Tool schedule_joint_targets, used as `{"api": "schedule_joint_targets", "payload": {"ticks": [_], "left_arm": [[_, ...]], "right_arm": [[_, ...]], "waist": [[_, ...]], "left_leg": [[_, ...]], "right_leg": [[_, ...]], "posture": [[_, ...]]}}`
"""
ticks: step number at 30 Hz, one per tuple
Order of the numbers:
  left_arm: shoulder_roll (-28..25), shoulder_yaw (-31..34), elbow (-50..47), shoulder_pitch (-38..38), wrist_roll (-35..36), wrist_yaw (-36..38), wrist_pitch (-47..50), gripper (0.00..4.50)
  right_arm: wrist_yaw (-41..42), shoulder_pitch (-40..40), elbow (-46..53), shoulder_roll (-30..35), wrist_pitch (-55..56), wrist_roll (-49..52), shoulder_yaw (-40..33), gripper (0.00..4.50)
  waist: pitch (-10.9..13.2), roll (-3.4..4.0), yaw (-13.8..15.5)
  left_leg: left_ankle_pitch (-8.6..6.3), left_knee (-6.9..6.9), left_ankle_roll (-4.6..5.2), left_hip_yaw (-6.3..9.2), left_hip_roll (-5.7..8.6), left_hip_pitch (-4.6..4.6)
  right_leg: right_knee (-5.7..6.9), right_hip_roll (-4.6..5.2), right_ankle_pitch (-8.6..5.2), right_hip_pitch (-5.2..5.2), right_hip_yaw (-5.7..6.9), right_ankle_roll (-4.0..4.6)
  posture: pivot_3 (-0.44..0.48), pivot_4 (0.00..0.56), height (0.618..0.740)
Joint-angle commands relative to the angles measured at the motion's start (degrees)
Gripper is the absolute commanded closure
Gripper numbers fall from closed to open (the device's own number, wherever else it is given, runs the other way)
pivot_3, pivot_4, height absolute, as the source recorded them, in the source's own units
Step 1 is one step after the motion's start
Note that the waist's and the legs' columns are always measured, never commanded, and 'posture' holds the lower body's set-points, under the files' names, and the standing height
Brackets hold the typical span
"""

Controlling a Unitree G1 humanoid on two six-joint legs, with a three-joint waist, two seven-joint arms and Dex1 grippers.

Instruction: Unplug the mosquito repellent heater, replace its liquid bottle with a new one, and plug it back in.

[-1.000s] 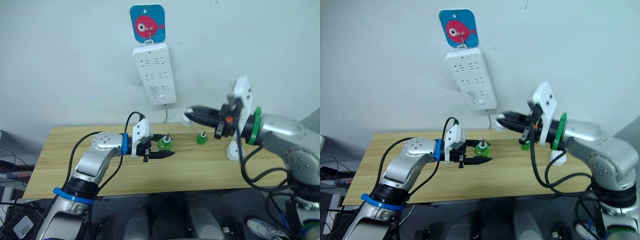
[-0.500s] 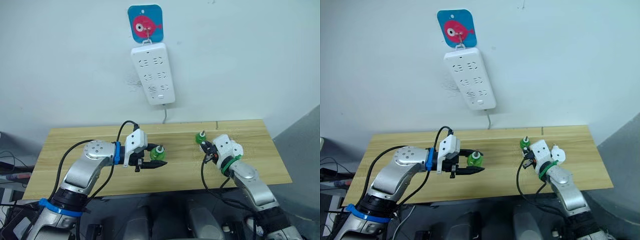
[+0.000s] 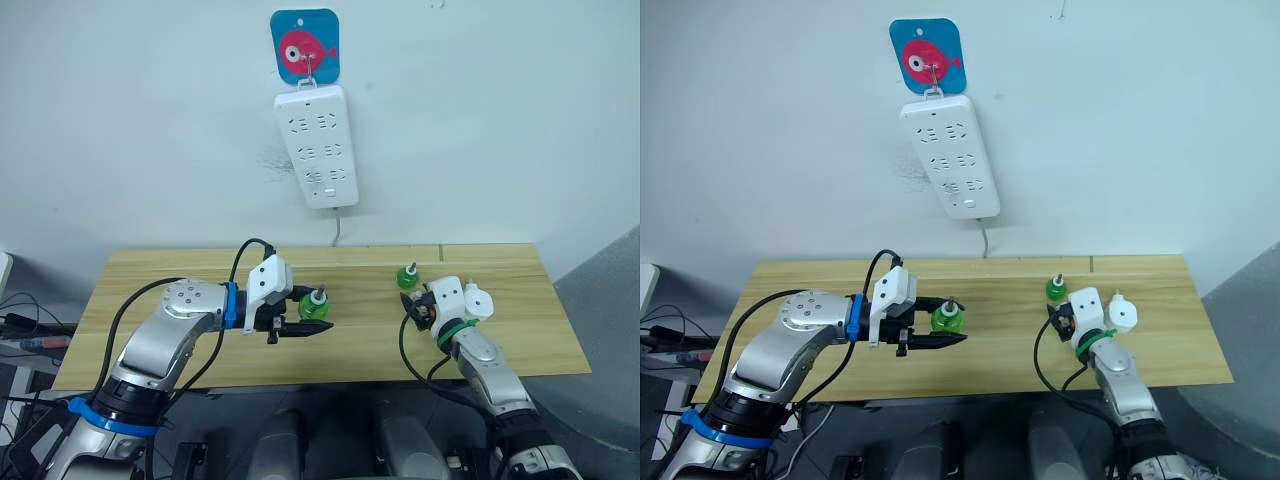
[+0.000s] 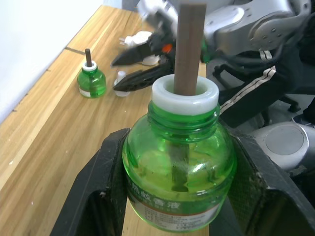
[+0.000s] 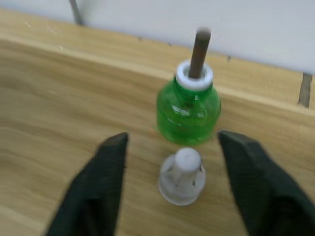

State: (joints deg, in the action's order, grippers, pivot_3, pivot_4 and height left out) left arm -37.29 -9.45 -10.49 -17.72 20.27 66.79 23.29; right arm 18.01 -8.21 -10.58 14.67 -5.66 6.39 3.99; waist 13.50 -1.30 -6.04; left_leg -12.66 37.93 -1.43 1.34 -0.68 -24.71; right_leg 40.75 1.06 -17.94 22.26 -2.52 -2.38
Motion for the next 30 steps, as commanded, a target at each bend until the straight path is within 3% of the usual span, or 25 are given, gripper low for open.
{"api": "schedule_joint_targets", "payload": {"ticks": [1, 5, 9, 14, 21, 25, 30], "left_arm": [[0.4, 0.6, -0.6, -1.2, 2.1, 1.3, -0.6, 2.22], [1.2, -1.0, 0.9, -3.6, 2.8, 5.0, -1.7, 2.22], [3.5, -2.4, 4.2, -7.9, 2.7, 7.2, -3.0, 2.22], [6.7, -3.1, 7.9, -12.3, 2.2, 8.6, -5.1, 2.22], [8.0, -3.5, 10.0, -13.8, 2.0, 9.6, -6.8, 2.22], [8.4, -3.1, 9.8, -13.7, 3.0, 9.5, -6.1, 2.22], [8.4, -2.9, 9.7, -13.6, 3.4, 9.5, -5.6, 2.22]], "right_arm": [[8.7, 4.1, 20.1, 6.7, -9.1, 6.7, -0.9, 0.37], [16.8, 1.9, 37.6, 15.4, -23.9, 16.6, 0.0, 0.37], [20.6, -6.5, 45.7, 18.9, -38.4, 30.6, -0.8, 0.37], [20.6, -15.0, 45.0, 17.9, -45.2, 35.6, 0.8, 0.37], [20.9, -18.1, 43.3, 15.9, -45.3, 34.4, 4.1, 0.37], [21.2, -18.0, 42.7, 15.8, -44.0, 32.5, 6.0, 1.27], [21.9, -17.4, 43.0, 16.4, -42.1, 30.6, 7.1, 3.18]], "waist": [[0.1, 0.14, 0.1], [0.1, 0.14, 0.0], [0.1, 0.12, -0.4], [0.1, 0.1, -0.6], [0.1, 0.09, -1.1], [0.0, 0.08, -1.3], [0.0, 0.08, -2.0]], "left_leg": [[0.0, 0.0, 0.0, 0.01, 0.03, 0.0], [0.0, 0.04, 0.0, -0.01, 0.0, 0.0], [0.02, 0.05, 0.02, -0.01, -0.05, 0.03], [0.02, 0.03, 0.03, 0.03, -0.03, -0.05], [0.01, 0.03, 0.04, 0.0, 0.0, -0.12], [0.01, 0.03, 0.04, 0.04, 0.0, -0.12], [0.01, 0.02, 0.04, 0.05, 0.0, -0.13]], "right_leg": [[0.0, 0.01, 0.0, -0.01, 0.0, 0.0], [-0.07, -0.01, 0.0, -0.05, 0.03, -0.01], [-0.05, -0.11, -0.01, -0.07, 0.04, -0.01], [-0.18, -0.3, -0.01, -0.06, 0.05, -0.01], [-0.33, -0.15, 0.0, -0.05, 0.03, -0.01], [-0.33, -0.07, 0.0, -0.05, 0.07, -0.02], [-0.33, -0.06, 0.0, -0.05, 0.07, -0.02]], "posture": [[-0.16, 0.221, 0.74], [-0.198, 0.215, 0.74], [-0.231, 0.204, 0.74], [-0.242, 0.189, 0.74], [-0.245, 0.174, 0.74], [-0.24, 0.17, 0.74], [-0.238, 0.169, 0.74]]}}
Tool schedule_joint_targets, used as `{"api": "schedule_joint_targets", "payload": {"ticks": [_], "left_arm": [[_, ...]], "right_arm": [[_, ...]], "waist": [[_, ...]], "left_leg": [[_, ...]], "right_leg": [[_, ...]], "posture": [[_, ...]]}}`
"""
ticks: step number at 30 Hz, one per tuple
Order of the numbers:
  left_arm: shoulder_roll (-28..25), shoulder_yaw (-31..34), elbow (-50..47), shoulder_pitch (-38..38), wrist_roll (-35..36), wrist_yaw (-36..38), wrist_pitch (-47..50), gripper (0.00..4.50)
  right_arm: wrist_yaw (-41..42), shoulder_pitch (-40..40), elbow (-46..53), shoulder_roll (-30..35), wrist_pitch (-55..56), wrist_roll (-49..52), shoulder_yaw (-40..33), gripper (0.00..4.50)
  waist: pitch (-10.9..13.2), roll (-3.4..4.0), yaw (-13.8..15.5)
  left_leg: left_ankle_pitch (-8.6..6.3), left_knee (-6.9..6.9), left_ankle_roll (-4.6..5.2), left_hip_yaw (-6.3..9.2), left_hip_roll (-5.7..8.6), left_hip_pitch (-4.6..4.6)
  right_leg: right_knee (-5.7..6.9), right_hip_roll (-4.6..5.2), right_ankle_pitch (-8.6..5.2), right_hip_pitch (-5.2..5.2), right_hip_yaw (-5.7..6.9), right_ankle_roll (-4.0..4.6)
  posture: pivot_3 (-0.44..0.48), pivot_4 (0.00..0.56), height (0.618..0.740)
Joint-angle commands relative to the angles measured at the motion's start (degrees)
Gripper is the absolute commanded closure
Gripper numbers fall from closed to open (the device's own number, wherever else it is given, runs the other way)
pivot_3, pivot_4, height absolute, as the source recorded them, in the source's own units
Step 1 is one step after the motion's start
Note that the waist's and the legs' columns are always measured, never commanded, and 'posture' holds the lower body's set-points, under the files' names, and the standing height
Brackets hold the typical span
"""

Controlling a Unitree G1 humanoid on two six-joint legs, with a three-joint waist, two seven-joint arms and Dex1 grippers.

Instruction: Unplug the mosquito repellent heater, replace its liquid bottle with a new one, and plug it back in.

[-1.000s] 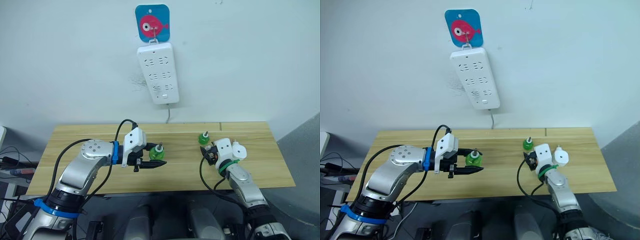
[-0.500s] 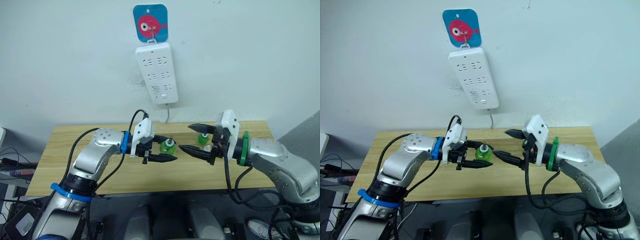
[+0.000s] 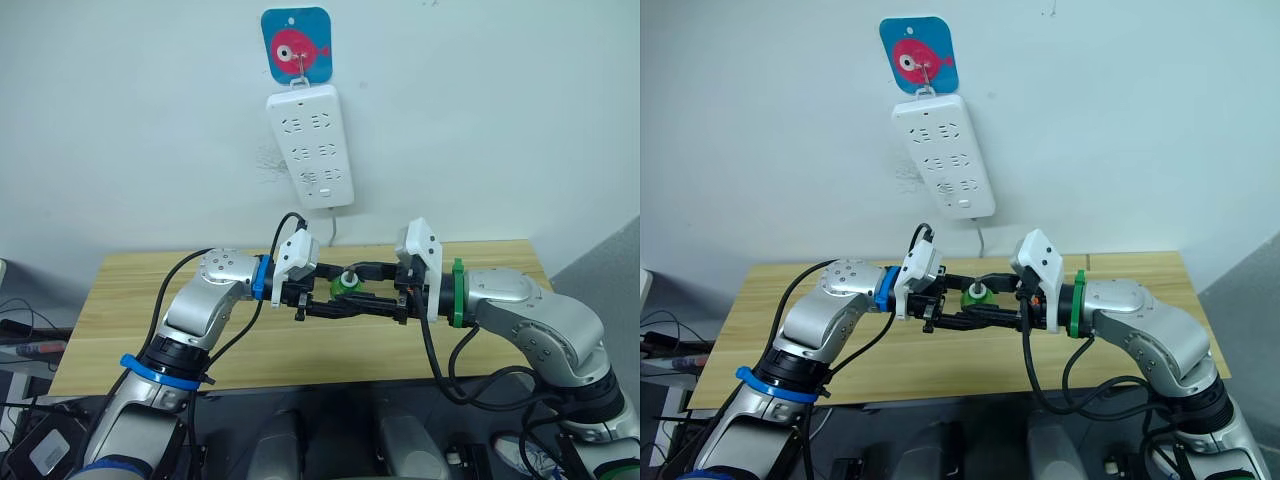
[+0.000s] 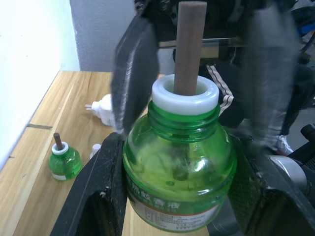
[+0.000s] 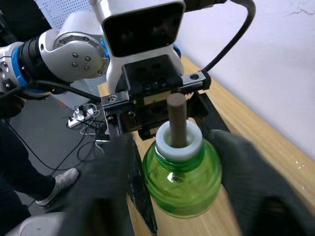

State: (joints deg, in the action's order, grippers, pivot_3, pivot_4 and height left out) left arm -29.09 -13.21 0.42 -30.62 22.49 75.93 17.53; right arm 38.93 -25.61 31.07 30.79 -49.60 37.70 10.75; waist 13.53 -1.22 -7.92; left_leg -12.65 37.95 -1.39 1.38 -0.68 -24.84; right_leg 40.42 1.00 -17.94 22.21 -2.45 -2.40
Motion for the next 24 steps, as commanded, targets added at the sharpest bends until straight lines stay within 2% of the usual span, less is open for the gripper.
{"api": "schedule_joint_targets", "payload": {"ticks": [1, 2, 8, 10, 11, 16, 20, 24], "left_arm": [[0.2, 1.0, -1.2, -0.6, 1.5, 0.4, 0.5, 2.22], [0.2, 1.0, -1.2, -0.6, 1.6, 0.3, 0.7, 2.22], [-0.6, 1.6, -3.1, -0.7, 5.8, 1.7, 7.2, 2.22], [-0.8, 1.5, -2.4, -1.1, 5.2, 1.4, 7.1, 2.22], [-1.2, 1.1, -2.0, -1.2, 4.4, 1.9, 6.2, 1.47], [-1.7, 2.4, 0.3, -1.3, 4.2, 0.5, 6.8, 0.0], [-1.1, 6.6, -0.2, 0.0, 9.9, -3.5, 15.7, 0.0], [2.1, 13.4, -4.5, -0.6, 21.5, -13.1, 32.2, 0.0]], "right_arm": [[1.1, 0.1, 1.4, 0.3, 2.2, -1.1, 0.5, 3.51], [1.3, 0.1, 1.5, 0.4, 2.5, -1.4, 0.6, 3.69], [1.4, 0.0, 1.3, 0.3, 2.0, -0.1, -1.2, 3.69], [1.4, -0.2, 1.1, 0.4, 1.5, 1.1, -2.2, 3.69], [1.4, -0.4, 1.0, 0.4, 1.2, 1.7, -2.8, 3.69], [1.0, -0.7, 0.9, 0.5, -1.0, 5.7, -6.8, 3.69], [-3.8, -0.7, 0.3, -1.6, -4.5, 12.2, -14.0, 3.69], [-15.8, 0.3, -1.2, -7.3, -8.0, 25.1, -23.4, 3.69]], "waist": [[0.0, 0.0, -0.1], [0.0, 0.01, -0.2], [0.0, 0.0, -0.2], [0.0, 0.0, -0.2], [0.0, 0.0, -0.2], [0.0, 0.0, -0.2], [0.0, -0.01, -0.3], [-0.1, -0.05, -0.2]], "left_leg": [[0.0, 0.0, 0.0, 0.0, -0.01, 0.0], [0.0, 0.0, 0.0, 0.01, -0.02, 0.0], [0.0, 0.0, 0.0, 0.02, 0.0, 0.0], [0.0, 0.0, 0.0, 0.03, 0.0, 0.0], [0.0, 0.01, 0.0, 0.04, 0.0, 0.0], [0.0, 0.01, 0.0, 0.03, 0.0, 0.0], [0.0, 0.01, 0.0, 0.03, 0.0, 0.0], [0.0, 0.04, 0.0, 0.16, 0.03, 0.0]], "right_leg": [[0.0, 0.0, 0.0, 0.0, 0.0, 0.0], [0.0, 0.0, 0.0, 0.0, 0.01, 0.0], [0.01, 0.0, 0.0, 0.0, 0.01, 0.0], [0.03, 0.0, 0.0, 0.0, 0.01, 0.0], [0.03, 0.0, 0.0, 0.0, 0.01, 0.0], [0.04, 0.0, 0.0, 0.0, 0.02, 0.0], [0.06, 0.01, 0.0, 0.01, 0.01, 0.0], [0.24, 0.08, 0.0, 0.01, -0.01, 0.0]], "posture": [[-0.237, 0.168, 0.74], [-0.238, 0.168, 0.74], [-0.241, 0.164, 0.74], [-0.242, 0.164, 0.74], [-0.243, 0.164, 0.74], [-0.249, 0.162, 0.74], [-0.249, 0.162, 0.74], [-0.24, 0.16, 0.74]]}}
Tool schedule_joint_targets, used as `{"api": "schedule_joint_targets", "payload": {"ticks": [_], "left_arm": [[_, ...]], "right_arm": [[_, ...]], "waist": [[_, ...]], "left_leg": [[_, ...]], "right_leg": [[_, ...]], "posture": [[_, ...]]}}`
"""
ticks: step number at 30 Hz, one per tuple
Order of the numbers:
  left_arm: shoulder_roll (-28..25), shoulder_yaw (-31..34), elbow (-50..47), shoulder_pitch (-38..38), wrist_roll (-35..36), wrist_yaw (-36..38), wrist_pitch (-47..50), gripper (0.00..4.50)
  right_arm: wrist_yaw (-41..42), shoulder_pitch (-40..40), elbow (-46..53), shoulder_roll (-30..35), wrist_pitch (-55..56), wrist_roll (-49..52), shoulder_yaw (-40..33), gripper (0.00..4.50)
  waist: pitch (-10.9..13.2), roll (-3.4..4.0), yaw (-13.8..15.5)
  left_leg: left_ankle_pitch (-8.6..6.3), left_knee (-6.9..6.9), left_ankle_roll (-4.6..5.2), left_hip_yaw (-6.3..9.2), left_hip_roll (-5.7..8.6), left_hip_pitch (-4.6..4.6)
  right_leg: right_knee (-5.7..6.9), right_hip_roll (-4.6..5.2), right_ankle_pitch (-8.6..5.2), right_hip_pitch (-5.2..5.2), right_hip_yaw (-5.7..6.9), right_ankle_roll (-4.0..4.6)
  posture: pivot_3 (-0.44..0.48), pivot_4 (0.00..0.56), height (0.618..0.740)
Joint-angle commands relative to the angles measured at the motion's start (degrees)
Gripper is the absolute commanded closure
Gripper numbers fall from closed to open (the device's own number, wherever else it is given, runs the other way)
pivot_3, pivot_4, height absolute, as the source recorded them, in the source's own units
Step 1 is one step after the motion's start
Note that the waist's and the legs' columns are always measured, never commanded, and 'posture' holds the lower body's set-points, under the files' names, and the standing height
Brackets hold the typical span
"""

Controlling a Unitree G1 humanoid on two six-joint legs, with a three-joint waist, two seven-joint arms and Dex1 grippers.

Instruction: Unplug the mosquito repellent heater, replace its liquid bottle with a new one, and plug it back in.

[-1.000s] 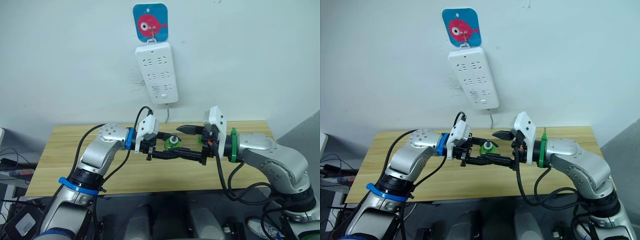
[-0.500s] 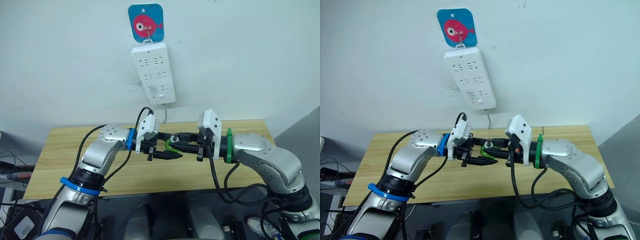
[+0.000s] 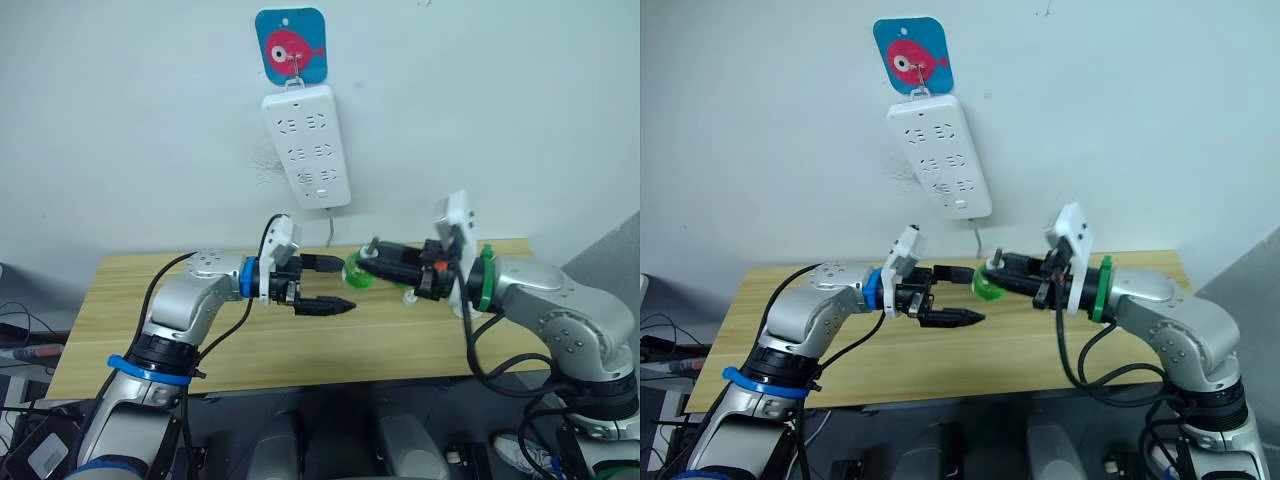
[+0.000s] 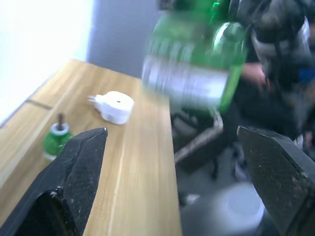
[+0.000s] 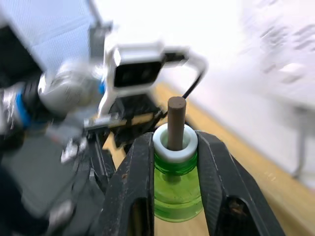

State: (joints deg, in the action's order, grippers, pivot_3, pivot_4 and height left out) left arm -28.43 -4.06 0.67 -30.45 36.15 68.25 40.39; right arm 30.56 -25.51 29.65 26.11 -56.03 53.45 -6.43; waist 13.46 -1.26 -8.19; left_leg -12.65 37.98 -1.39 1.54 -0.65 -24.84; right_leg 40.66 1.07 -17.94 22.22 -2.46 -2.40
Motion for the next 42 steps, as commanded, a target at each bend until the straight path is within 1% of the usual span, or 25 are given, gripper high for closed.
{"api": "schedule_joint_targets", "payload": {"ticks": [1, 2, 5, 9, 11, 18, 22, 26, 29, 35, 42], "left_arm": [[2.8, 6.3, -5.6, -1.2, 11.2, -8.4, 13.0, 0.0], [4.2, 8.5, -6.0, -1.7, 14.8, -11.1, 16.2, 0.0], [8.2, 13.4, -6.5, -2.8, 22.3, -18.0, 21.4, 0.0], [13.5, 17.7, -6.6, -4.2, 31.0, -27.3, 24.8, 0.0], [15.2, 18.8, -6.6, -4.7, 33.9, -31.0, 25.6, 0.0], [19.8, 18.6, -5.9, -5.2, 39.5, -38.8, 24.7, 0.0], [21.7, 18.9, -5.9, -5.4, 41.6, -41.7, 23.3, 0.0], [21.5, 18.6, -6.1, -4.9, 43.3, -42.8, 22.9, 0.0], [20.9, 18.2, -6.1, -4.3, 44.5, -42.9, 23.4, 0.55], [20.3, 17.0, -6.8, -3.4, 44.9, -42.9, 23.5, 2.27], [20.3, 16.7, -6.4, -3.0, 46.7, -44.3, 22.9, 2.3]], "right_arm": [[-11.1, 0.5, -0.4, -4.2, -1.8, 13.5, -8.1, 3.69], [-14.7, 0.8, -0.9, -5.6, -1.6, 17.1, -9.4, 3.69], [-23.4, 1.4, -2.0, -8.3, -0.2, 26.0, -11.0, 3.69], [-30.5, 1.8, -2.4, -9.6, 2.4, 33.4, -10.3, 3.69], [-33.1, 1.7, -2.4, -9.9, 4.0, 36.0, -9.7, 3.69], [-39.0, 1.4, -1.7, -9.1, 8.2, 44.0, -6.9, 3.69], [-39.1, 2.4, -1.4, -7.7, 9.7, 45.3, -5.6, 3.69], [-38.2, 3.7, -1.3, -6.5, 10.7, 45.7, -4.9, 3.69], [-37.4, 4.4, -1.2, -5.8, 11.4, 46.0, -4.4, 3.69], [-36.7, 4.8, -0.9, -5.5, 12.7, 46.2, -3.0, 3.69], [-36.7, 4.6, -0.5, -5.8, 14.0, 46.2, -1.3, 3.69]], "waist": [[0.0, -0.01, 0.0], [0.0, -0.01, 0.0], [0.0, -0.02, -0.1], [-0.1, -0.01, -0.3], [-0.2, -0.02, -0.3], [-0.3, -0.01, -0.3], [-0.4, -0.02, -0.3], [-0.5, -0.02, -0.3], [-0.5, -0.01, -0.3], [-0.5, -0.02, -0.2], [-0.5, -0.01, -0.2]], "left_leg": [[0.0, 0.0, 0.0, 0.01, 0.02, 0.01], [0.0, 0.0, 0.0, 0.03, 0.02, 0.0], [0.0, 0.04, -0.01, 0.07, 0.02, 0.01], [0.0, 0.05, -0.01, 0.0, 0.02, 0.02], [0.0, 0.05, -0.01, 0.01, 0.01, 0.02], [0.01, 0.04, -0.01, -0.03, 0.04, 0.02], [0.01, 0.04, -0.01, -0.09, 0.06, 0.01], [0.01, 0.03, -0.01, -0.09, 0.05, 0.02], [0.01, 0.03, -0.01, -0.12, 0.05, 0.02], [0.01, 0.04, -0.01, -0.11, 0.03, 0.01], [0.01, 0.04, -0.01, -0.11, 0.02, 0.01]], "right_leg": [[0.05, 0.0, 0.0, 0.0, -0.01, 0.0], [0.1, 0.01, 0.0, 0.0, -0.02, 0.0], [0.18, 0.02, 0.0, 0.0, 0.01, 0.0], [0.2, 0.0, 0.0, 0.02, -0.03, 0.0], [0.19, 0.0, 0.0, 0.02, -0.02, 0.0], [0.19, -0.08, 0.0, 0.02, -0.04, -0.01], [0.16, -0.26, 0.0, 0.02, -0.06, -0.01], [0.15, -0.32, 0.0, 0.02, -0.09, -0.01], [0.15, -0.36, 0.0, 0.02, -0.1, -0.01], [0.14, -0.41, 0.0, 0.02, -0.14, -0.02], [0.13, -0.44, 0.0, 0.02, -0.17, -0.02]], "posture": [[-0.24, 0.158, 0.74], [-0.24, 0.157, 0.74], [-0.236, 0.155, 0.74], [-0.232, 0.152, 0.74], [-0.231, 0.151, 0.74], [-0.232, 0.147, 0.74], [-0.234, 0.146, 0.74], [-0.235, 0.146, 0.74], [-0.234, 0.147, 0.74], [-0.23, 0.149, 0.74], [-0.227, 0.151, 0.74]]}}
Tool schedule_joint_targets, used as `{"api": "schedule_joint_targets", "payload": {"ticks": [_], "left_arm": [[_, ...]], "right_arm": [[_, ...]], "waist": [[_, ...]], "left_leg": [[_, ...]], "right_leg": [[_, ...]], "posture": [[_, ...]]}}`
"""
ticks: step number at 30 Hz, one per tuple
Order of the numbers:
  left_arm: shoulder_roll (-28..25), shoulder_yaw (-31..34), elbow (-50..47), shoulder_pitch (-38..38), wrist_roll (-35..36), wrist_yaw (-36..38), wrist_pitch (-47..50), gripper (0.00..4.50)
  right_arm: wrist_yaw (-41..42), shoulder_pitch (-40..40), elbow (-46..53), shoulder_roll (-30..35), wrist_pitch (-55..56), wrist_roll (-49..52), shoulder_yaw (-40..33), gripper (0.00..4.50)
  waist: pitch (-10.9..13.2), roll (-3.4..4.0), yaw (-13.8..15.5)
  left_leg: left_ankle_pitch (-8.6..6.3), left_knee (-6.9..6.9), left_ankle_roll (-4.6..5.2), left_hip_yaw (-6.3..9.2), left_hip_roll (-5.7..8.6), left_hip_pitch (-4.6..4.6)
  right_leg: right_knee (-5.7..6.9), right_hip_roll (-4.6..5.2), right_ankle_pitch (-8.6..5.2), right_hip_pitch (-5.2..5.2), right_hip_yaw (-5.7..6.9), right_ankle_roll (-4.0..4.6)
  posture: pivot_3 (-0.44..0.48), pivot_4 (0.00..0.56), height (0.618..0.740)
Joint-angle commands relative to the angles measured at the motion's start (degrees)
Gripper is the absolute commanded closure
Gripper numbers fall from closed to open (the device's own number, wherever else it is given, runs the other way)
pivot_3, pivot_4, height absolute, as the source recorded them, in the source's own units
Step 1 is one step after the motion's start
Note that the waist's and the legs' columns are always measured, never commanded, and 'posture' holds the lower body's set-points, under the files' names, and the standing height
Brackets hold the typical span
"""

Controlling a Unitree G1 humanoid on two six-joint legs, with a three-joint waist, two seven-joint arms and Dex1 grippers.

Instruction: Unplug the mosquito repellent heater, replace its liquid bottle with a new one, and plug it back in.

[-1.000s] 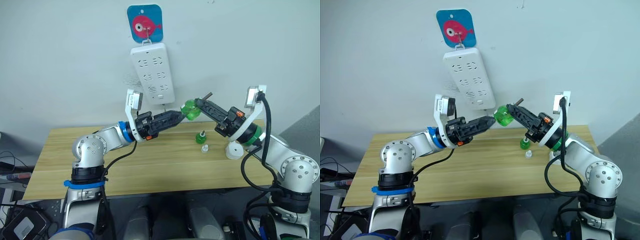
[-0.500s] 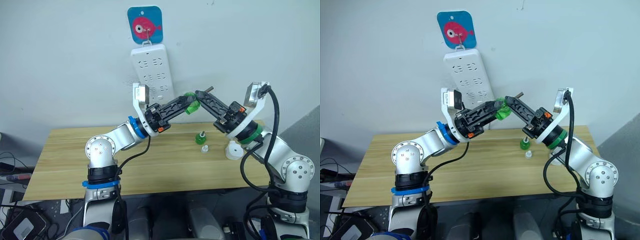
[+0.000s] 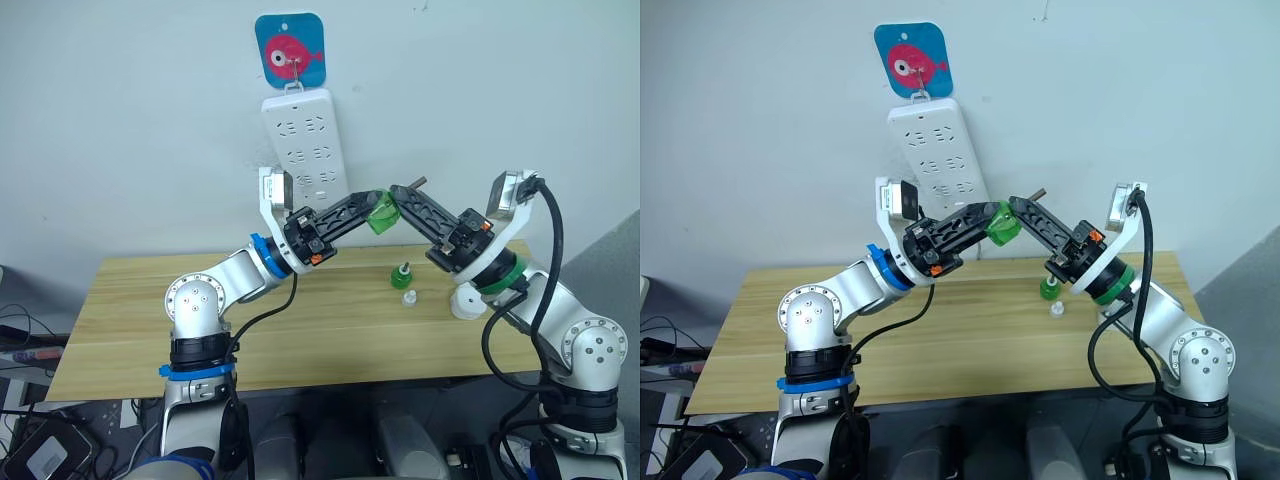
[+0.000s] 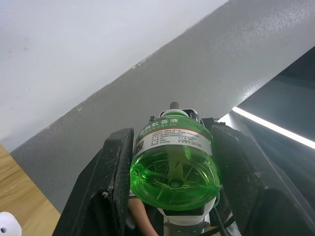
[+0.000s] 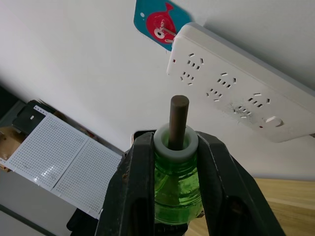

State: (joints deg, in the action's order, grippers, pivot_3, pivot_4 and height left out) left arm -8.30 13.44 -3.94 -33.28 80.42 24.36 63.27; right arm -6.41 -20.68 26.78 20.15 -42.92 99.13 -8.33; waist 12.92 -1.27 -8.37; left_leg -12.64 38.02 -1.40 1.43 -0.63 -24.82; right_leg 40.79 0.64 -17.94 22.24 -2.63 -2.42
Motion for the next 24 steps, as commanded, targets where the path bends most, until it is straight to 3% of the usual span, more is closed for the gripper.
{"api": "schedule_joint_targets", "payload": {"ticks": [1, 4, 8, 12, 16, 24], "left_arm": [[0.3, -0.3, -1.0, -0.4, 4.0, -1.0, 0.3, 2.3], [-0.4, 0.4, 0.9, -0.8, 7.0, -1.8, 1.2, 2.3], [-1.5, -0.5, -0.2, -0.5, 3.4, -1.2, -0.8, 1.1], [-1.4, -0.2, -0.5, -0.4, 6.9, -1.1, -0.6, 0.0], [-2.3, -1.3, -1.6, 0.5, 9.5, -0.6, 1.0, 0.0], [-2.8, -2.8, -2.4, 1.8, 7.4, 0.0, -0.7, 0.0]], "right_arm": [[0.3, -0.2, 2.3, 0.2, 1.1, 0.4, 0.8, 3.69], [0.5, -0.3, 2.1, 0.6, 1.4, 0.3, 1.0, 3.69], [0.2, -1.0, 1.7, 1.0, 1.9, 0.3, 1.1, 3.69], [-0.3, -1.5, 1.5, 0.9, 2.4, 0.1, 1.4, 3.69], [-0.9, -1.8, 1.7, 0.6, 2.8, 0.2, 1.8, 3.69], [-2.0, -2.4, 2.2, 0.5, 3.5, 0.7, 2.5, 3.69]], "waist": [[0.0, 0.0, 0.0], [0.0, 0.0, 0.1], [0.0, 0.0, 0.1], [0.0, 0.0, 0.1], [0.0, 0.0, 0.1], [-0.1, 0.0, 0.2]], "left_leg": [[0.0, 0.0, 0.0, -0.01, 0.0, 0.0], [0.0, 0.0, 0.0, 0.0, 0.0, 0.0], [0.0, 0.0, 0.0, -0.01, 0.0, 0.0], [0.0, 0.0, 0.0, -0.01, 0.0, 0.0], [0.0, 0.0, 0.0, -0.01, -0.01, 0.0], [0.0, -0.01, 0.0, -0.01, -0.01, 0.0]], "right_leg": [[0.0, 0.0, 0.0, 0.0, 0.0, 0.0], [-0.01, 0.0, 0.0, 0.0, -0.01, 0.0], [-0.01, -0.01, 0.0, 0.0, -0.02, 0.0], [-0.02, -0.01, 0.0, 0.0, -0.03, 0.0], [-0.01, -0.01, 0.0, 0.0, -0.02, 0.0], [-0.02, -0.03, 0.0, 0.0, -0.06, 0.0]], "posture": [[-0.227, 0.151, 0.74], [-0.224, 0.152, 0.74], [-0.224, 0.151, 0.74], [-0.222, 0.151, 0.74], [-0.22, 0.15, 0.74], [-0.222, 0.149, 0.74]]}}
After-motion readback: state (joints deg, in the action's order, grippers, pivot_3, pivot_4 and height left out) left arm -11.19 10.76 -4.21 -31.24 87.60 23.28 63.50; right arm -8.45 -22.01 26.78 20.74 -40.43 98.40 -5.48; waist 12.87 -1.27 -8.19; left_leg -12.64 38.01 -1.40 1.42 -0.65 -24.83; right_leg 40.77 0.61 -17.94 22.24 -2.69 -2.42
